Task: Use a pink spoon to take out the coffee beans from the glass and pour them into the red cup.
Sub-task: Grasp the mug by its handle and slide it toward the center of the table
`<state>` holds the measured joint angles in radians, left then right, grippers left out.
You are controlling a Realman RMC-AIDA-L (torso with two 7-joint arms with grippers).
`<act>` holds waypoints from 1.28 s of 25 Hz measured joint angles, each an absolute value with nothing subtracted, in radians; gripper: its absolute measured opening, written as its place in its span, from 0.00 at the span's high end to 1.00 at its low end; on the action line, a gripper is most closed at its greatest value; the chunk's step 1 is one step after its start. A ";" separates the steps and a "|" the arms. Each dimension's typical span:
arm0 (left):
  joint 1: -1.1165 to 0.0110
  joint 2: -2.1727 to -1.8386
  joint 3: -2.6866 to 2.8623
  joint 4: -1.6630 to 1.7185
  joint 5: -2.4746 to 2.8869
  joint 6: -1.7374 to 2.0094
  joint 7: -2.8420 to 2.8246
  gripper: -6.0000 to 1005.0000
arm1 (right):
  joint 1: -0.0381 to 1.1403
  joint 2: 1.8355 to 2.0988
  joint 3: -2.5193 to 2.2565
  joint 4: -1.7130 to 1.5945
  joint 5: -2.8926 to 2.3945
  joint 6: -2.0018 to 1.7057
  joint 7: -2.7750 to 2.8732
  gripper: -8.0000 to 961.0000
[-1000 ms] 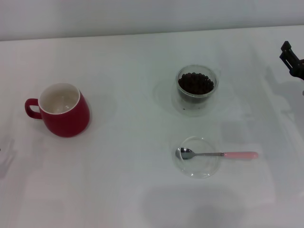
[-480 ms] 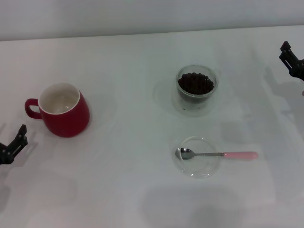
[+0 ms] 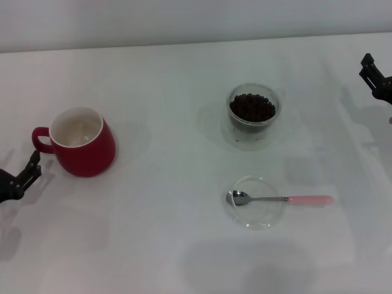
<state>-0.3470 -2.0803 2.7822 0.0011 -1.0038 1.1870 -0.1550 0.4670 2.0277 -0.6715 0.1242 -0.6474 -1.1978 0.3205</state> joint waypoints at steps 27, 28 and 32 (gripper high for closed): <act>-0.420 -2.081 2.784 0.005 -1.026 1.075 -0.118 0.11 | 0.462 2.028 -0.673 0.126 -0.647 -1.198 0.321 0.09; -0.420 -2.082 2.784 0.005 -1.026 1.074 -0.118 0.12 | 0.462 2.028 -0.673 0.126 -0.647 -1.198 0.321 0.09; -0.420 -2.082 2.783 0.005 -1.028 1.074 -0.118 0.12 | 0.462 2.028 -0.673 0.126 -0.647 -1.198 0.321 0.09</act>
